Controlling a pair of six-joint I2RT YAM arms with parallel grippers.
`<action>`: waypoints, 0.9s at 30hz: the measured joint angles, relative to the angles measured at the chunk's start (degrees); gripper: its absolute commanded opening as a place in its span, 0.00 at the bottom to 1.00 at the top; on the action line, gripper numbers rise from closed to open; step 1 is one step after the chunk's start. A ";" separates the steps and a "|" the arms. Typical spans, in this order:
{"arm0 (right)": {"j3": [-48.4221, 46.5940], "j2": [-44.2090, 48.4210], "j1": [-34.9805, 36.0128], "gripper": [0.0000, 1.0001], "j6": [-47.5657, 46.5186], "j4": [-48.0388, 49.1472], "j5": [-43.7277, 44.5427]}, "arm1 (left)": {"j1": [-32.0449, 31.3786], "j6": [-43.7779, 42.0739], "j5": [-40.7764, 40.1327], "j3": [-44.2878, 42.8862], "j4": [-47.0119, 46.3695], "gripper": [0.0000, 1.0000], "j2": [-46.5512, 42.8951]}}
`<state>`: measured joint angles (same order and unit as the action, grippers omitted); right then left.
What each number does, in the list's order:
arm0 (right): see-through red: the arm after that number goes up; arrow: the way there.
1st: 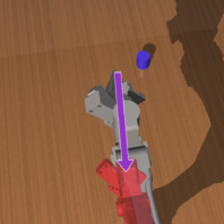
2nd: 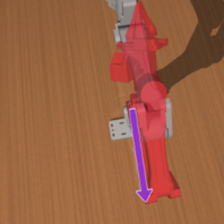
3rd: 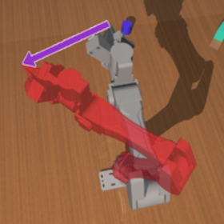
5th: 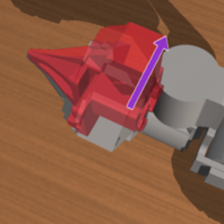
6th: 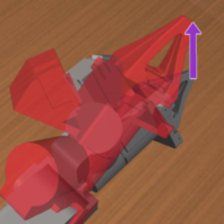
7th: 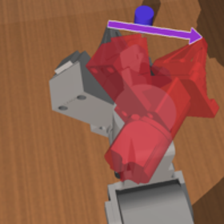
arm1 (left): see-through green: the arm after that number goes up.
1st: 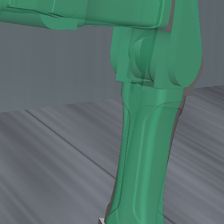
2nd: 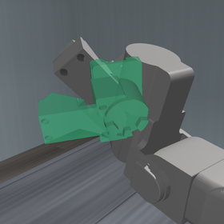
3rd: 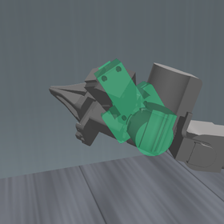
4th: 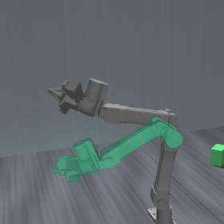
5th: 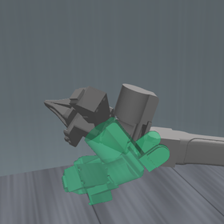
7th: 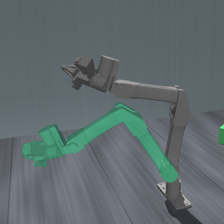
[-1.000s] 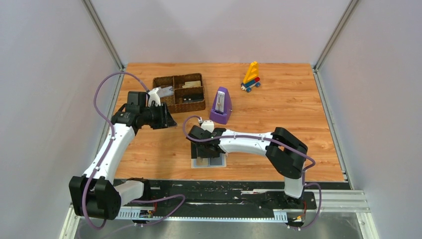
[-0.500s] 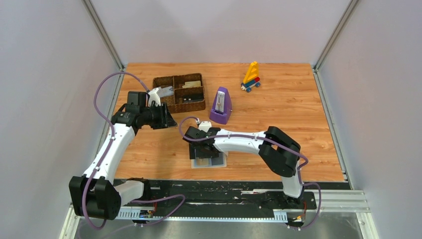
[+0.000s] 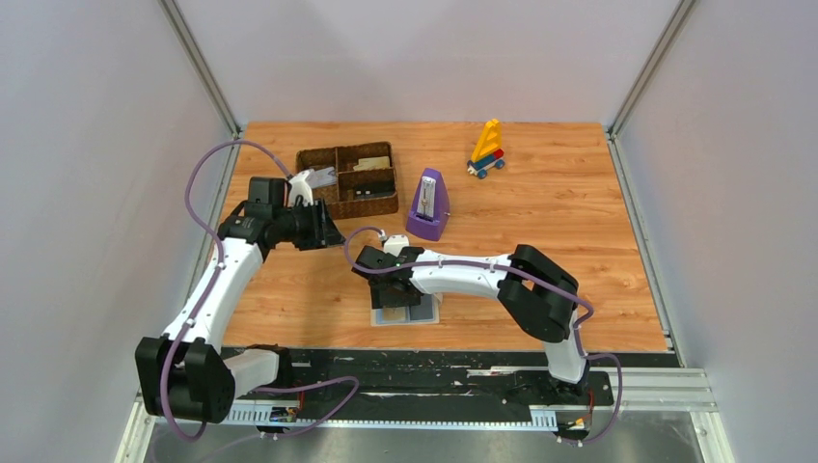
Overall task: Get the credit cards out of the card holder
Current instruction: Remove the credit card from the card holder.
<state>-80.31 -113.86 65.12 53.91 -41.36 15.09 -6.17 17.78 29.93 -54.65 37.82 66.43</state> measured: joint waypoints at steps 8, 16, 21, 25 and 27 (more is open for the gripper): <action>0.00 0.00 0.00 0.52 -0.07 0.02 0.00 | 0.02 2.99 2.60 3.72 -3.02 0.44 1.01; 4.24 2.67 0.00 0.48 -0.72 4.83 -0.22 | 0.00 7.76 5.97 10.14 -8.04 0.43 1.27; 7.72 4.83 -0.07 0.47 -1.46 8.87 -0.79 | 0.00 9.22 7.21 11.98 -9.99 0.43 1.31; 11.13 6.93 -0.63 0.46 -1.60 13.46 -2.16 | -0.02 10.47 7.56 12.46 -11.04 0.42 1.31; 13.14 8.17 -0.96 0.46 -1.66 15.96 -2.95 | -0.24 10.93 7.61 12.81 -11.78 0.40 1.36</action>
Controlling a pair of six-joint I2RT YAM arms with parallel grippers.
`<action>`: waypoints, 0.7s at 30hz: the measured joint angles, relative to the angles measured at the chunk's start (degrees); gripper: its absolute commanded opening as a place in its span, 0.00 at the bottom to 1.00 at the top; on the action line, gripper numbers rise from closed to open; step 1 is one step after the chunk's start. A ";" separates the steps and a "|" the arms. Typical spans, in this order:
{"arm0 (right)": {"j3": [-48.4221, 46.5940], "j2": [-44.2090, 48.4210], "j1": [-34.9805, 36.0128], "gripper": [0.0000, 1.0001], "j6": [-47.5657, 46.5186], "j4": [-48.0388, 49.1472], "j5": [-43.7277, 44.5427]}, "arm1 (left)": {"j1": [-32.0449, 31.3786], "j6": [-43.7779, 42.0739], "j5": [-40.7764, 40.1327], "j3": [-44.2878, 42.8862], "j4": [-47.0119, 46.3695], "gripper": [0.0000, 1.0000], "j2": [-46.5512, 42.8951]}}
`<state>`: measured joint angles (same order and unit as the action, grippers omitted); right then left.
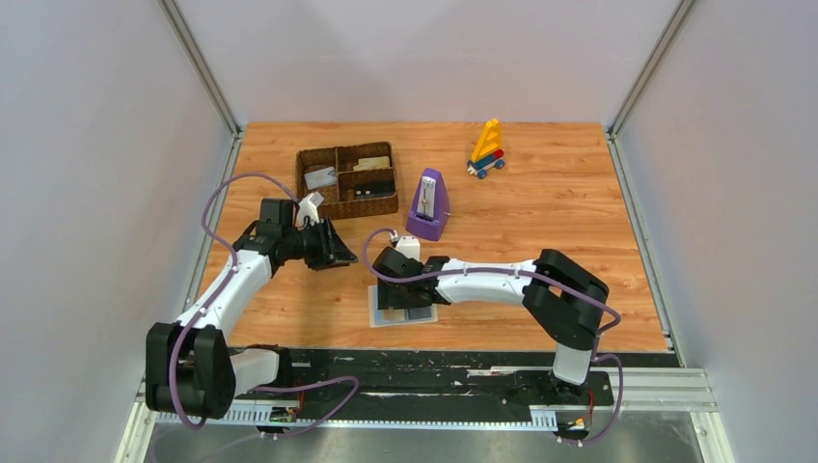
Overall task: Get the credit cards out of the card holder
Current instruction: Remove the credit card from the card holder.
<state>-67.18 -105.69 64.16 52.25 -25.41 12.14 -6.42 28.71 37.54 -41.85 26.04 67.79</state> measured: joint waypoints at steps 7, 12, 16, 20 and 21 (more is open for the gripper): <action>8.90 6.05 -1.75 0.45 -0.02 9.60 -4.22 | -3.67 2.38 0.55 2.45 -3.87 0.31 2.51; 12.70 8.46 -3.26 0.45 0.07 14.64 -6.84 | -7.26 4.13 0.92 4.46 -6.84 0.25 5.25; 15.45 9.75 -4.26 0.44 0.15 18.86 -8.79 | -9.22 5.97 1.70 6.25 -10.58 0.23 6.99; 17.49 10.99 -5.09 0.44 0.15 22.01 -10.49 | -11.50 7.85 1.86 7.63 -13.60 0.23 9.42; 17.77 11.30 -5.29 0.44 0.17 22.62 -11.08 | -12.11 8.33 1.86 7.80 -14.12 0.23 9.92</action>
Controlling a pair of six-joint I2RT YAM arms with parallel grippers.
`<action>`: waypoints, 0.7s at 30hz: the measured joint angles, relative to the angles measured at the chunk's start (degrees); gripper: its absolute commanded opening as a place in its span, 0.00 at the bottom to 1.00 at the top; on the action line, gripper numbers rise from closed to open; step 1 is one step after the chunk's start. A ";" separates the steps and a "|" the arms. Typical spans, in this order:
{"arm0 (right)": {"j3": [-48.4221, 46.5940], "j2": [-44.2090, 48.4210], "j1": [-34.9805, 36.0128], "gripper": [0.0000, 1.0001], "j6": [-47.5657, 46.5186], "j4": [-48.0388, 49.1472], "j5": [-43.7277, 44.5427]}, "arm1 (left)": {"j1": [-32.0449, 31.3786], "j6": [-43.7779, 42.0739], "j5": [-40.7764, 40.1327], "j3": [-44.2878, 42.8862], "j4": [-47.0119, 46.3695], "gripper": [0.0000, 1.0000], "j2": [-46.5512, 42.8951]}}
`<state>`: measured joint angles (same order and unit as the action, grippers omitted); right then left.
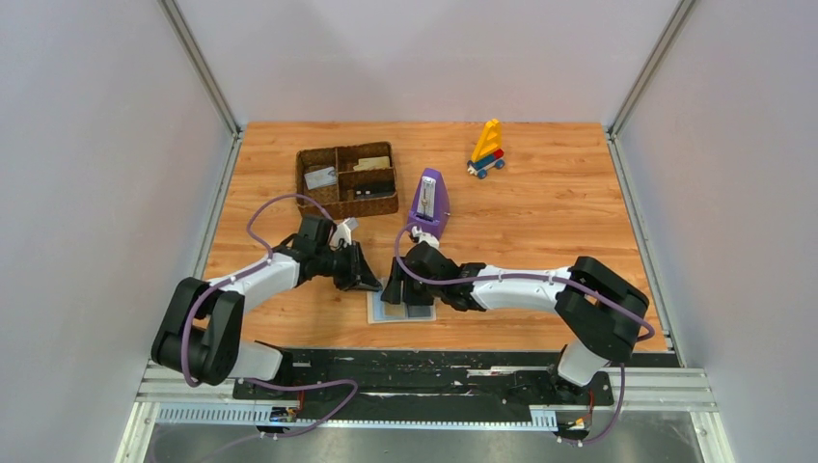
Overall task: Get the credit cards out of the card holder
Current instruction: Remove the credit card from the card holder.
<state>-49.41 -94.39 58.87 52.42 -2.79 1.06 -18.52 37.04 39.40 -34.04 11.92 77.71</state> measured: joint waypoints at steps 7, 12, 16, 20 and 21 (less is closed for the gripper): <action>1.31 0.68 -0.83 0.44 -0.02 0.92 -1.42 | -2.19 1.51 -0.24 0.15 -2.60 0.23 2.25; 1.51 0.72 -0.94 0.44 0.00 1.81 -2.25 | -2.86 2.23 -0.26 0.92 -4.37 0.22 3.98; 1.51 0.74 -0.96 0.46 0.00 2.67 -2.86 | -3.26 2.80 -0.24 1.40 -5.11 0.22 4.17; 1.51 0.74 -1.11 0.53 0.00 2.73 -3.15 | -3.26 3.21 -0.17 1.75 -6.03 0.22 4.17; 1.51 0.74 -1.20 0.55 0.00 2.73 -3.19 | -3.26 3.39 -0.07 1.88 -6.29 0.22 4.17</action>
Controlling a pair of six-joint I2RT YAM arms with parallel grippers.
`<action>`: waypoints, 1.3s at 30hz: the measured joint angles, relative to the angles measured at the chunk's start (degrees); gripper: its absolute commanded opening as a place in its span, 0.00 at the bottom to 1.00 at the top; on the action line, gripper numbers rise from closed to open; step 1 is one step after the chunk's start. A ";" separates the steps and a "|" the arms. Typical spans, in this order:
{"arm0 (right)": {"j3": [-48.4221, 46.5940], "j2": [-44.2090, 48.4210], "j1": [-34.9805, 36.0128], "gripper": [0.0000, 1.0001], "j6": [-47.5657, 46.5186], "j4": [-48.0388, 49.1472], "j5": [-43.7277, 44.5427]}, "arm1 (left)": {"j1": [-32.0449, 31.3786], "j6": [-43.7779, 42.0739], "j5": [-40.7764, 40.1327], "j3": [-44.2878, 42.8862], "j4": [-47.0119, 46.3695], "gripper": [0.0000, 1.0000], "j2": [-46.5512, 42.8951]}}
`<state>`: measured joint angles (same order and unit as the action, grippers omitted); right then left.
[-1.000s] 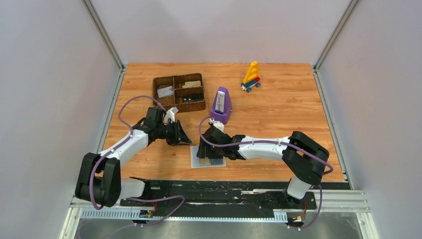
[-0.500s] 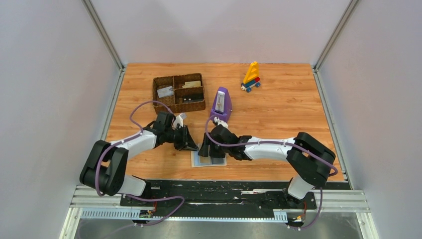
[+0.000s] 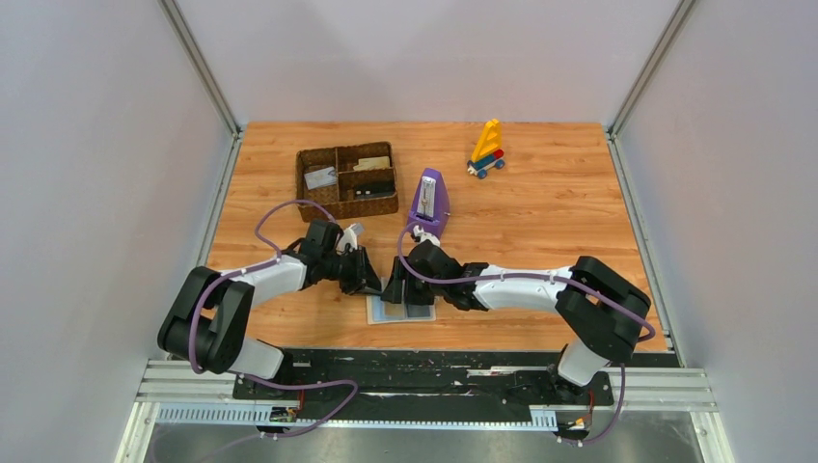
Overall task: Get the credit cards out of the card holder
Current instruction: Remove the credit card from the card holder.
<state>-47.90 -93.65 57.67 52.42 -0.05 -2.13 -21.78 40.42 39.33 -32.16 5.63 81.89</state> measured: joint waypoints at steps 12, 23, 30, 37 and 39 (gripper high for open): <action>-1.18 1.20 0.00 0.70 0.17 -3.56 0.07 | -0.46 2.86 2.40 1.97 -3.41 0.23 -1.29; -1.68 4.90 0.00 0.58 -0.15 -8.33 0.13 | -3.82 5.68 2.58 2.12 -7.26 0.24 -1.64; -1.62 7.08 -0.35 0.50 -0.42 -9.57 0.42 | -5.66 6.47 2.19 2.10 -8.46 0.24 -0.59; 0.90 8.22 -1.38 0.44 -0.42 -9.60 1.01 | -6.75 7.10 2.14 2.08 -9.33 0.25 0.74; 1.88 8.92 -1.75 0.41 -0.39 -9.88 1.14 | -7.15 7.45 2.14 2.03 -10.21 0.25 1.36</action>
<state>-46.02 -84.73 55.92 52.03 -9.93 -0.99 -28.93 47.88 41.47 -30.13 -4.58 83.24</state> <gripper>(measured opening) 0.448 0.250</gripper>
